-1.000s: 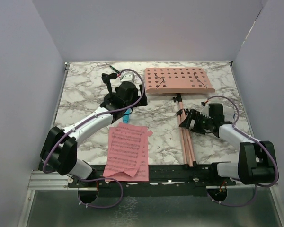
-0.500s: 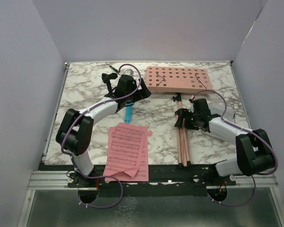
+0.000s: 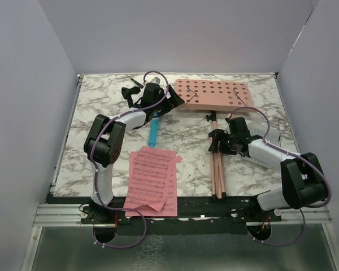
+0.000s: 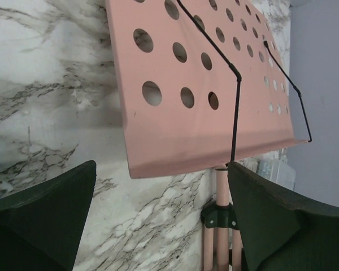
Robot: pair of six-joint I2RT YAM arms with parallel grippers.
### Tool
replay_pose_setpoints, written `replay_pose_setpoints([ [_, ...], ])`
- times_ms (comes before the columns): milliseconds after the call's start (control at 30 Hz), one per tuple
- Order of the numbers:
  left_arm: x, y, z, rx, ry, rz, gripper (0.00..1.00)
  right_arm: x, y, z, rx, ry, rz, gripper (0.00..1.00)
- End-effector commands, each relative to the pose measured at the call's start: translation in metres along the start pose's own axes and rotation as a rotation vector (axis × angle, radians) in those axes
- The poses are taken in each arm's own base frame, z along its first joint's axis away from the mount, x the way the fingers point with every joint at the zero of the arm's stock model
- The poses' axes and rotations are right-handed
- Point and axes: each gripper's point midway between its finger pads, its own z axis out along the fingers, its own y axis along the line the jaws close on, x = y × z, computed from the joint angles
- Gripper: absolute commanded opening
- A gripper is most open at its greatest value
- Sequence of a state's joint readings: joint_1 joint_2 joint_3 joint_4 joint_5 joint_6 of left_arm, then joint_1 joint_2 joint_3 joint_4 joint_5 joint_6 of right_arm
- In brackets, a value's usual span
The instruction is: Set up the instrument practice props
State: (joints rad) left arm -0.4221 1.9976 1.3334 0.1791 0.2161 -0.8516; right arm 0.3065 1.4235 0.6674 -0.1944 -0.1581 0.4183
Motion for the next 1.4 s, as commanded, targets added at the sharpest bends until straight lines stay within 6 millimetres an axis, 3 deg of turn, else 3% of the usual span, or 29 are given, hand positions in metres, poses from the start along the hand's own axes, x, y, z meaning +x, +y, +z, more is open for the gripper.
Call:
replay_pose_setpoints([
  [0, -0.015, -0.021, 0.016, 0.114, 0.003, -0.045, 0.99, 0.013, -0.003, -0.005, 0.011, 0.036, 0.003, 0.71],
  [167, -0.02, -0.014, 0.038, 0.133, 0.012, -0.16, 0.98, 0.012, 0.002, -0.009, -0.015, 0.034, -0.008, 0.72],
  [467, -0.018, -0.009, 0.066, 0.136, 0.059, -0.223, 0.83, 0.005, 0.014, -0.017, -0.074, 0.014, -0.033, 0.73],
  [833, -0.013, -0.016, 0.065, 0.205, 0.079, -0.245, 0.37, -0.003, 0.031, -0.018, -0.164, -0.011, -0.044, 0.77],
  [900, -0.015, -0.022, 0.063, 0.225, 0.077, -0.236, 0.31, -0.004, 0.031, -0.019, -0.162, -0.023, -0.031, 0.79],
  [1100, -0.028, -0.047, 0.051, 0.29, 0.065, -0.211, 0.0, -0.002, 0.028, -0.016, -0.148, -0.026, 0.024, 0.82],
  [1367, -0.047, -0.097, 0.02, 0.423, 0.05, -0.198, 0.0, -0.002, 0.02, -0.01, -0.14, -0.026, 0.097, 0.82],
])
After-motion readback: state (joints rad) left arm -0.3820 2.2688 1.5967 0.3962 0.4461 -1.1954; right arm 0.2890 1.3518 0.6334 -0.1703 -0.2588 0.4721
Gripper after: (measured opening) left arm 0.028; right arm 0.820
